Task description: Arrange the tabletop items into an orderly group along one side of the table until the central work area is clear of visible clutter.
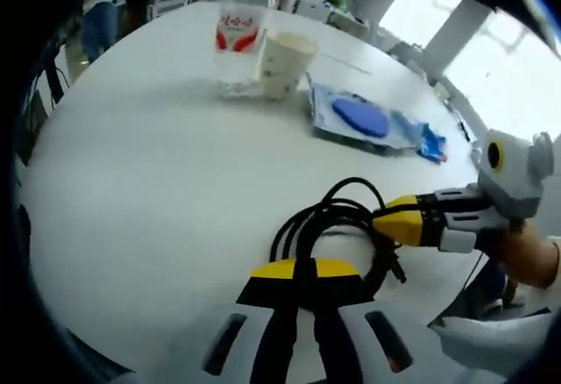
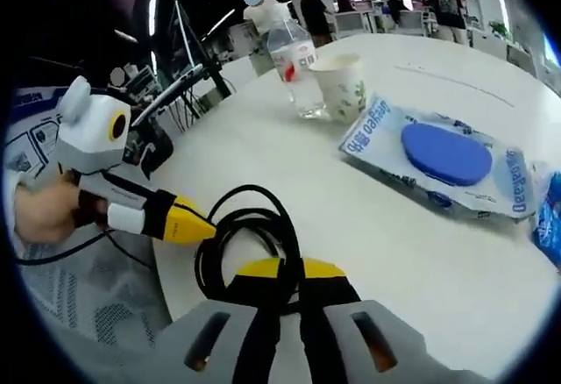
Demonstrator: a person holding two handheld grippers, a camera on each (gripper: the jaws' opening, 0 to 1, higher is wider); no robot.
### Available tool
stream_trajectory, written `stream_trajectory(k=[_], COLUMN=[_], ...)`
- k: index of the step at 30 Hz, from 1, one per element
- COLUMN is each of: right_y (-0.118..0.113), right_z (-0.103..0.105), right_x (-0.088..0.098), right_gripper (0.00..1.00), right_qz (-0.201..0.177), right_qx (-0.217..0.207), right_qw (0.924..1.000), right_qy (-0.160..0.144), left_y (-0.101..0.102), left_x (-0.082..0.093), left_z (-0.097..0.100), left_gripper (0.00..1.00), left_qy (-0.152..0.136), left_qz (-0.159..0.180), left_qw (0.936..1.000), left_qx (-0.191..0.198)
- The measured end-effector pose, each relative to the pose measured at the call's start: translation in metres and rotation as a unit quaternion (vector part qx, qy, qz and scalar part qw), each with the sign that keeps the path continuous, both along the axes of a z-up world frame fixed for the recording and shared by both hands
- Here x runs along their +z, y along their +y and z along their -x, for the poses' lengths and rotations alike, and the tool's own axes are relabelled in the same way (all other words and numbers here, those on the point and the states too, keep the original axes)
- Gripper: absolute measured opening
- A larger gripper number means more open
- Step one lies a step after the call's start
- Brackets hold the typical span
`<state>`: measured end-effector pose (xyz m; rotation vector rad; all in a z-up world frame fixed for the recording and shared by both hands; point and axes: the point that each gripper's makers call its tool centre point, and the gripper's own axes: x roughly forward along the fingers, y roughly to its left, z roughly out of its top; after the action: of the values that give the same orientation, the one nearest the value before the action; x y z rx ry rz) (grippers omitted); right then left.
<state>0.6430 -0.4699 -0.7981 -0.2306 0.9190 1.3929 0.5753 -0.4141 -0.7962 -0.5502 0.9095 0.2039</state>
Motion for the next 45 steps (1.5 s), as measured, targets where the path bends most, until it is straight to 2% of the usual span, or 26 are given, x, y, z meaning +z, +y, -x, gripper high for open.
stream_trajectory(k=[6, 9, 10, 18, 22, 23, 30, 35, 37, 45], right_y=[0.000, -0.001, -0.003, -0.017, -0.025, -0.030, -0.055, -0.068, -0.076, -0.090], right_z=[-0.007, -0.013, -0.012, -0.022, -0.036, -0.034, -0.057, -0.073, -0.072, -0.089], right_x=[0.012, 0.021, 0.023, 0.046, 0.048, 0.051, 0.065, 0.066, 0.068, 0.072], right_gripper=[0.00, 0.00, 0.00, 0.00, 0.00, 0.00, 0.00, 0.00, 0.00, 0.00], right_qz=[-0.005, -0.012, -0.009, -0.023, -0.026, -0.027, -0.031, -0.030, -0.030, -0.035], right_qx=[-0.005, -0.023, -0.024, -0.044, -0.058, -0.062, -0.092, -0.110, -0.116, -0.145], right_qw=[1.0000, 0.9997, 0.9996, 0.9987, 0.9979, 0.9977, 0.9952, 0.9935, 0.9928, 0.9889], right_qy=[-0.002, 0.006, 0.014, 0.010, 0.010, 0.009, 0.003, 0.001, 0.001, 0.003], left_y=[-0.002, -0.003, -0.002, -0.008, -0.023, -0.026, -0.044, -0.059, -0.064, -0.085], left_x=[0.014, 0.022, 0.025, 0.042, 0.053, 0.055, 0.064, 0.068, 0.071, 0.082], left_z=[-0.006, -0.011, -0.014, -0.031, -0.043, -0.046, -0.075, -0.087, -0.092, -0.110], left_gripper=[0.00, 0.00, 0.00, 0.00, 0.00, 0.00, 0.00, 0.00, 0.00, 0.00], left_qy=[-0.008, -0.013, -0.016, -0.033, -0.042, -0.044, -0.056, -0.058, -0.057, -0.058], left_qz=[-0.004, -0.008, -0.011, -0.008, -0.006, -0.007, -0.006, -0.005, -0.006, -0.008], left_qw=[0.9999, 0.9998, 0.9997, 0.9991, 0.9984, 0.9981, 0.9959, 0.9944, 0.9937, 0.9903], left_qx=[-0.005, -0.011, -0.014, -0.024, -0.039, -0.042, -0.071, -0.088, -0.096, -0.126])
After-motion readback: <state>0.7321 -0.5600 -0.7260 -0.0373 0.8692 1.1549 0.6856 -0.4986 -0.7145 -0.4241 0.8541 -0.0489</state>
